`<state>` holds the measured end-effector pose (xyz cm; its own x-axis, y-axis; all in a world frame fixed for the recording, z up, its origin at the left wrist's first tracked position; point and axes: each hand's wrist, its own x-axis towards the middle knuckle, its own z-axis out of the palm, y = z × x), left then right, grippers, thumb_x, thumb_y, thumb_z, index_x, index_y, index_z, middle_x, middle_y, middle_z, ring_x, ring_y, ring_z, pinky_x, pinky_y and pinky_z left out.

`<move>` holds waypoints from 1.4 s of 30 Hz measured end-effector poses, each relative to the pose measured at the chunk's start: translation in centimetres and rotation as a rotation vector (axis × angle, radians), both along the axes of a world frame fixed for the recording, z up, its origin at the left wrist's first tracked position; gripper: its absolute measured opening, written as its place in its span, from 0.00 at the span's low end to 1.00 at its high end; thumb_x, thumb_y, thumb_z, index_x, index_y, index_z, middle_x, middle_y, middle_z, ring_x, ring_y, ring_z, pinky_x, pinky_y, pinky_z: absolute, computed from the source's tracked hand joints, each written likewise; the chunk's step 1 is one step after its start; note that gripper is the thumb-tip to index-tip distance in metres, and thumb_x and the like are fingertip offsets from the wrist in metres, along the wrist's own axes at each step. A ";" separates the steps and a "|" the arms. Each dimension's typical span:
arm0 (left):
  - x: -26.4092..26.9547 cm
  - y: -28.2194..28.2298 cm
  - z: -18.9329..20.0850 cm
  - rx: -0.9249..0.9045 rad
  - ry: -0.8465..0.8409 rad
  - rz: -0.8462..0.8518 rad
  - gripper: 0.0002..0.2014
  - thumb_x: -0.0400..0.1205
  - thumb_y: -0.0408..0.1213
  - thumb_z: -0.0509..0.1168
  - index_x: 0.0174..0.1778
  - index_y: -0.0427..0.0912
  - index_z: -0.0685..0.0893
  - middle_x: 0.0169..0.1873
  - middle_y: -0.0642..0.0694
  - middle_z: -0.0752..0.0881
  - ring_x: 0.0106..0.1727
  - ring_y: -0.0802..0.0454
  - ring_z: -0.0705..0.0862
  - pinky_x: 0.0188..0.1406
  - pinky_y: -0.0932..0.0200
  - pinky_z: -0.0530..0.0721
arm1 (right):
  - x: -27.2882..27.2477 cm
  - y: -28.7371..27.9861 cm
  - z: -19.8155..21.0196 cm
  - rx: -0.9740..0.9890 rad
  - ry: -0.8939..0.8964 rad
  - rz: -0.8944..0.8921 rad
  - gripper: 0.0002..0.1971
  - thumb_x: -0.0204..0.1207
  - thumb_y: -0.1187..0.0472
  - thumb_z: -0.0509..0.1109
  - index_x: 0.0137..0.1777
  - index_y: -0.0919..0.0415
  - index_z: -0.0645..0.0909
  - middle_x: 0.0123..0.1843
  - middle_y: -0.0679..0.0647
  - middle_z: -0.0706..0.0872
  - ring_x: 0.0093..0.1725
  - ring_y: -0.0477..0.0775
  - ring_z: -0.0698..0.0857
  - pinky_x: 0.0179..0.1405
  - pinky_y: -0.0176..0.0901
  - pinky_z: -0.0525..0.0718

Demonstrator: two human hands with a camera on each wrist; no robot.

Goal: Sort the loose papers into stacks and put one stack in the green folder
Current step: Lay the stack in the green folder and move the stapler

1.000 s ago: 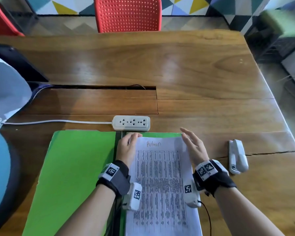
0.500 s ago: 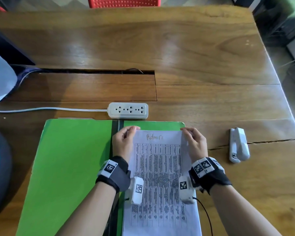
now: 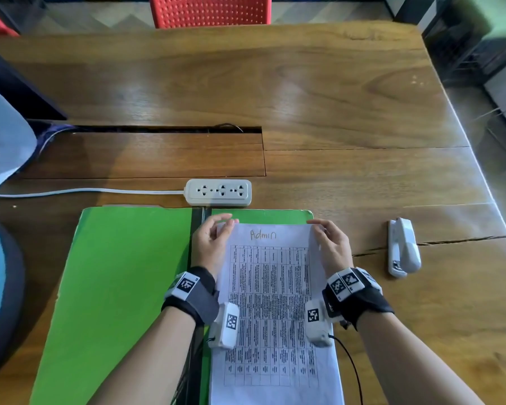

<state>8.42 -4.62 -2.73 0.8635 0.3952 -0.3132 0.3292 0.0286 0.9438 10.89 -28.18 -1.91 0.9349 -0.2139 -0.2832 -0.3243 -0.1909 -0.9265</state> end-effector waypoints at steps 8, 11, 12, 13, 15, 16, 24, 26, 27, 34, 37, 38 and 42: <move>-1.4 0.2 -0.1 0.122 0.106 0.077 0.08 0.80 0.38 0.70 0.47 0.36 0.88 0.38 0.45 0.89 0.38 0.52 0.84 0.37 0.62 0.80 | 0.0 0.1 -0.4 -0.004 0.004 -0.040 0.10 0.82 0.66 0.63 0.48 0.59 0.87 0.20 0.40 0.71 0.19 0.38 0.64 0.18 0.29 0.64; -1.7 0.0 -0.5 0.169 0.101 0.051 0.13 0.81 0.39 0.69 0.38 0.31 0.86 0.27 0.44 0.80 0.30 0.52 0.73 0.31 0.60 0.69 | -0.1 0.1 -0.2 0.006 -0.006 -0.034 0.10 0.83 0.67 0.62 0.48 0.60 0.86 0.20 0.40 0.70 0.18 0.38 0.64 0.17 0.29 0.63; -1.8 0.0 -0.5 0.171 0.101 0.035 0.13 0.81 0.38 0.68 0.37 0.31 0.84 0.26 0.44 0.78 0.29 0.51 0.70 0.31 0.60 0.67 | -0.1 0.2 0.0 -0.013 -0.004 -0.022 0.10 0.83 0.67 0.62 0.48 0.59 0.86 0.21 0.41 0.70 0.18 0.38 0.64 0.18 0.30 0.64; -1.8 0.0 -0.6 0.171 0.101 0.025 0.13 0.82 0.37 0.68 0.36 0.31 0.83 0.26 0.44 0.76 0.29 0.51 0.70 0.31 0.60 0.66 | -0.1 0.3 0.3 -0.046 -0.004 -0.007 0.10 0.83 0.66 0.62 0.48 0.58 0.86 0.24 0.42 0.73 0.20 0.38 0.66 0.20 0.31 0.66; -1.8 0.0 -0.7 0.169 0.104 0.021 0.13 0.82 0.36 0.67 0.35 0.32 0.83 0.27 0.43 0.79 0.30 0.51 0.71 0.33 0.60 0.68 | 0.0 0.4 1.3 -0.172 -0.027 0.020 0.09 0.83 0.64 0.63 0.54 0.57 0.86 0.37 0.47 0.84 0.31 0.40 0.78 0.34 0.34 0.76; -1.7 -0.1 -0.6 0.157 0.108 0.024 0.12 0.82 0.37 0.67 0.36 0.32 0.84 0.28 0.42 0.80 0.31 0.50 0.73 0.34 0.59 0.70 | 0.0 0.1 2.2 -0.258 -0.057 0.013 0.10 0.83 0.63 0.64 0.60 0.58 0.85 0.46 0.48 0.86 0.42 0.43 0.83 0.44 0.35 0.78; -1.5 -0.1 -0.3 0.033 0.119 0.064 0.13 0.80 0.37 0.68 0.36 0.28 0.83 0.26 0.43 0.76 0.30 0.52 0.69 0.33 0.60 0.67 | 1.0 -9.7 6.3 -0.804 0.312 -0.312 0.33 0.77 0.50 0.71 0.76 0.67 0.67 0.74 0.69 0.71 0.75 0.70 0.69 0.73 0.61 0.68; -1.3 -0.1 -0.1 0.024 0.129 0.056 0.12 0.80 0.37 0.69 0.37 0.29 0.84 0.28 0.41 0.78 0.32 0.51 0.71 0.36 0.58 0.69 | 0.9 -11.0 5.2 -0.810 0.486 -0.256 0.37 0.75 0.45 0.72 0.74 0.72 0.66 0.72 0.73 0.73 0.71 0.72 0.74 0.70 0.63 0.73; -1.3 -0.1 -0.1 0.026 0.130 0.046 0.12 0.79 0.37 0.69 0.37 0.30 0.84 0.29 0.41 0.79 0.33 0.50 0.73 0.37 0.58 0.70 | 0.9 -11.7 4.5 -0.813 0.536 -0.220 0.38 0.75 0.44 0.72 0.72 0.73 0.67 0.70 0.73 0.74 0.68 0.73 0.77 0.67 0.62 0.76; -1.3 0.5 0.9 -0.020 0.109 -0.013 0.17 0.72 0.45 0.69 0.37 0.30 0.84 0.32 0.37 0.84 0.35 0.48 0.77 0.38 0.53 0.74 | 2.7 -13.9 3.3 -0.785 0.675 -0.121 0.28 0.74 0.49 0.69 0.66 0.72 0.77 0.56 0.71 0.84 0.46 0.67 0.82 0.47 0.53 0.83; -1.4 0.3 1.5 -0.006 0.093 -0.026 0.13 0.74 0.41 0.70 0.36 0.31 0.83 0.31 0.35 0.84 0.35 0.48 0.77 0.38 0.55 0.73 | 2.9 -12.3 4.8 -0.554 0.480 -0.206 0.26 0.73 0.52 0.70 0.63 0.73 0.77 0.48 0.67 0.85 0.46 0.68 0.85 0.48 0.55 0.84; -1.4 0.2 1.7 0.012 0.079 -0.033 0.13 0.75 0.41 0.69 0.35 0.32 0.83 0.30 0.35 0.83 0.34 0.49 0.76 0.38 0.56 0.72 | 2.8 -11.3 5.3 -0.411 0.405 -0.266 0.29 0.69 0.50 0.71 0.63 0.72 0.76 0.49 0.64 0.86 0.48 0.68 0.87 0.52 0.60 0.87; -1.6 -0.4 3.2 0.101 0.011 -0.091 0.10 0.78 0.40 0.69 0.40 0.36 0.86 0.34 0.42 0.89 0.35 0.52 0.80 0.38 0.60 0.76 | 2.0 -5.6 8.1 0.299 0.121 -0.403 0.37 0.73 0.38 0.68 0.74 0.63 0.67 0.62 0.63 0.81 0.56 0.63 0.87 0.58 0.62 0.87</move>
